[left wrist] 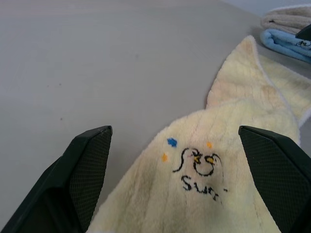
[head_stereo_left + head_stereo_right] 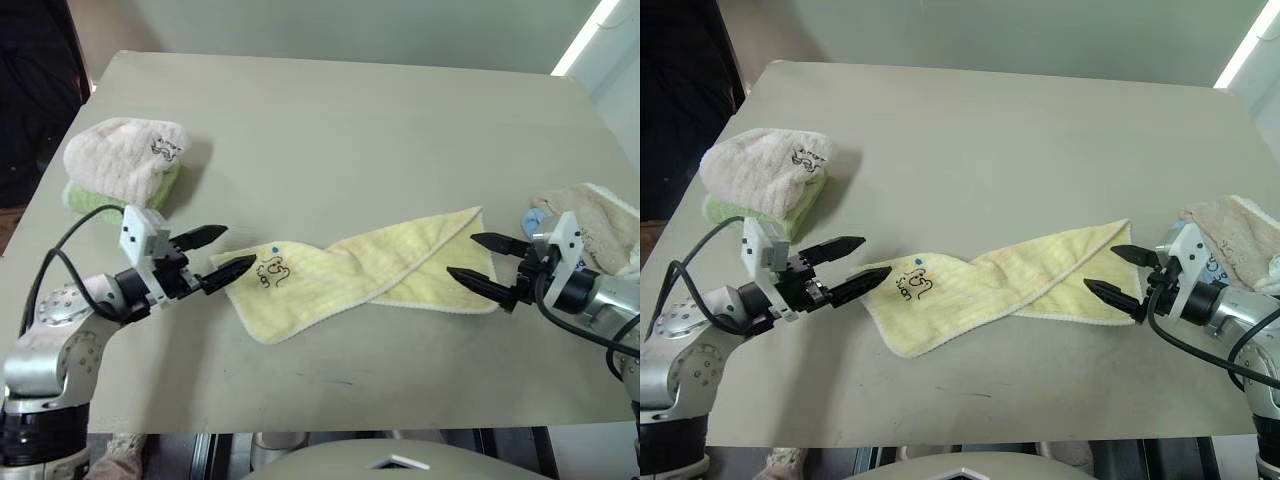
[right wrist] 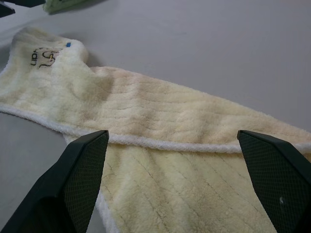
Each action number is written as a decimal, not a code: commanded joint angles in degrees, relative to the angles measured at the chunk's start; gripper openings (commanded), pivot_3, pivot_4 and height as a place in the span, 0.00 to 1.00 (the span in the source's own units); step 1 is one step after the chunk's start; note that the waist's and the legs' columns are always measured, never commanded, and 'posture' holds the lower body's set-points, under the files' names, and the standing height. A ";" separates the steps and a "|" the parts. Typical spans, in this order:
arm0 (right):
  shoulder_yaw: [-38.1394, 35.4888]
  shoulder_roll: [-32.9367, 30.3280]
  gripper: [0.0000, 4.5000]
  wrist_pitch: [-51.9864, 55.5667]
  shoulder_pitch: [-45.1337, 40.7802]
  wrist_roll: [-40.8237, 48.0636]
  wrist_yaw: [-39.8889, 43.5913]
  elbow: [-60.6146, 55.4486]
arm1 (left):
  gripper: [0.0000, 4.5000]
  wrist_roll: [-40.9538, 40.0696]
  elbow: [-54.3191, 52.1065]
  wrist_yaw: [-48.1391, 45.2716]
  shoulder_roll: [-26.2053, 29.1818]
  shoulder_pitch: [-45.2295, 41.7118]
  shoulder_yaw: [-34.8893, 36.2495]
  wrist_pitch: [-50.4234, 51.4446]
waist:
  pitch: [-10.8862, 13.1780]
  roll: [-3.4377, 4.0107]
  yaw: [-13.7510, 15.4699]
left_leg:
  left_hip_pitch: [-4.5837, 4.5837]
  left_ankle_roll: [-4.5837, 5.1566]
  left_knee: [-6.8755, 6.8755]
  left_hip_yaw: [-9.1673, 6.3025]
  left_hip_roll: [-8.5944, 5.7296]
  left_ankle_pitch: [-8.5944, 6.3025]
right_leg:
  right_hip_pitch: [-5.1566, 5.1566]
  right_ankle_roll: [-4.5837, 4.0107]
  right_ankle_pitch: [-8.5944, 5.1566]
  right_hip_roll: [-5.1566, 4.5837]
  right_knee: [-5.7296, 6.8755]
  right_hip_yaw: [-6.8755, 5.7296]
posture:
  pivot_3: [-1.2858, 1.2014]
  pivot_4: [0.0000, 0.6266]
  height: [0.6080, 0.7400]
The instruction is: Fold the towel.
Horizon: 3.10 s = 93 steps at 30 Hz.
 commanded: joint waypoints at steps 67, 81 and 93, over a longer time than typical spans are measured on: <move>-1.85 1.58 1.00 -1.34 -0.75 -0.26 -3.29 -2.60 | 0.96 24.61 7.16 -41.12 18.76 -15.51 -35.34 -30.74 | -0.14 0.26 -0.45 | -1.14 0.37 0.74 -0.42 0.91 -0.55 | -1.09 0.13 0.47 0.28 0.09 0.29 | 0.52 0.24 1.00; 0.03 0.91 1.00 -2.11 -4.23 -1.36 -1.54 0.23 | 0.01 24.39 8.79 -37.28 16.88 -15.35 -32.66 -33.37 | -0.15 0.27 -0.54 | -1.14 0.38 0.79 -0.42 0.93 -0.55 | -1.11 0.11 0.51 0.28 0.10 0.29 | 0.52 0.24 1.00; 7.39 -3.20 1.00 -17.27 -12.84 -19.70 -2.33 14.11 | 0.01 24.82 10.72 -34.20 17.20 -13.81 -28.74 -34.79 | -0.15 0.28 -0.69 | -1.08 0.38 0.85 -0.42 0.98 -0.54 | -1.12 0.04 0.76 0.28 0.16 0.30 | 0.52 0.24 1.00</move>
